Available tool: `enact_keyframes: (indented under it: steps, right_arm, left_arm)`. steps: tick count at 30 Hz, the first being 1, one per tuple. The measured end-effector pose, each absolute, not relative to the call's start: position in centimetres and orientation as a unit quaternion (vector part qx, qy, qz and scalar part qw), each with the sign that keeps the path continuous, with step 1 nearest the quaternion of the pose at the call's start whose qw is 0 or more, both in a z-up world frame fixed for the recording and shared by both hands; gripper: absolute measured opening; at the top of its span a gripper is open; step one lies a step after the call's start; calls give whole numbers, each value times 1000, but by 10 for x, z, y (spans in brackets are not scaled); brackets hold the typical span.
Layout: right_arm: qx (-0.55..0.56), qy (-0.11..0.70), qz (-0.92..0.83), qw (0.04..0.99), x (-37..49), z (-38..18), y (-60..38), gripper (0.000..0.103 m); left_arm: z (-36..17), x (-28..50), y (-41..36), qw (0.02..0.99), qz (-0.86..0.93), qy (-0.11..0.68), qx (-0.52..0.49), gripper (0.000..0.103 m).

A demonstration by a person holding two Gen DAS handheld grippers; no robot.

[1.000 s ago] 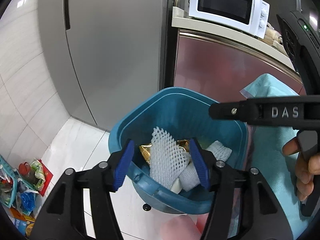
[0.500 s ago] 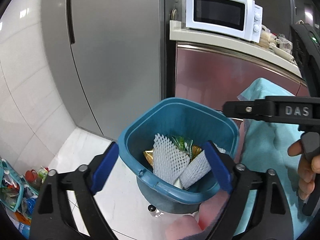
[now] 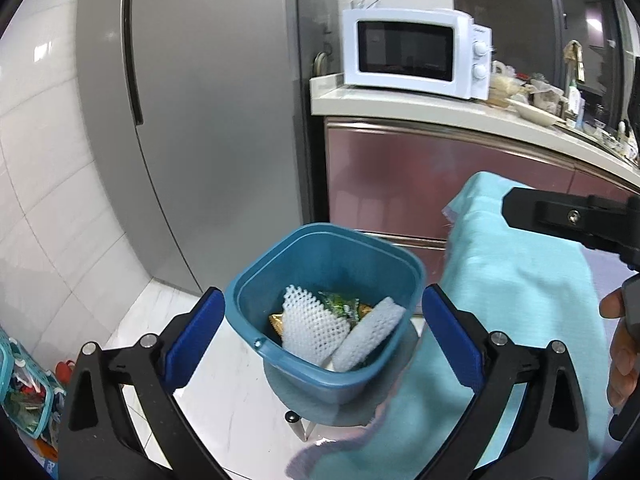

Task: Collect trash
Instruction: 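Move both tools back over the table toward the orange peels and tissues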

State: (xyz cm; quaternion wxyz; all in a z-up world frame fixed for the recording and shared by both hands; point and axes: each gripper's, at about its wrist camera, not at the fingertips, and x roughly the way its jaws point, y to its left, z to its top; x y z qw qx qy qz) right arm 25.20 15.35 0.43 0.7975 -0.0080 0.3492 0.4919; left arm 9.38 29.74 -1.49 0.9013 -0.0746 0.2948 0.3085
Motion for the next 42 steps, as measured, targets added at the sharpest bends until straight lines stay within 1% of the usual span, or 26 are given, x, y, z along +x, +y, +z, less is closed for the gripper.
enact_keyframes:
  steps: [12, 21, 33, 42]
  right_arm:
    - [-3, 260, 445, 857, 187, 32, 26, 96]
    - [2, 210, 378, 902, 142, 39, -60, 96]
    - [-10, 177, 255, 951, 95, 20, -155, 96]
    - [5, 178, 174, 968, 78, 5, -202, 96]
  left_arm:
    - [24, 51, 205, 934, 263, 233, -63, 97]
    - [32, 32, 146, 952, 223, 200, -68, 97]
    - [14, 55, 55, 970, 114, 212, -40, 97]
    - [5, 81, 6, 973, 50, 226, -23, 97]
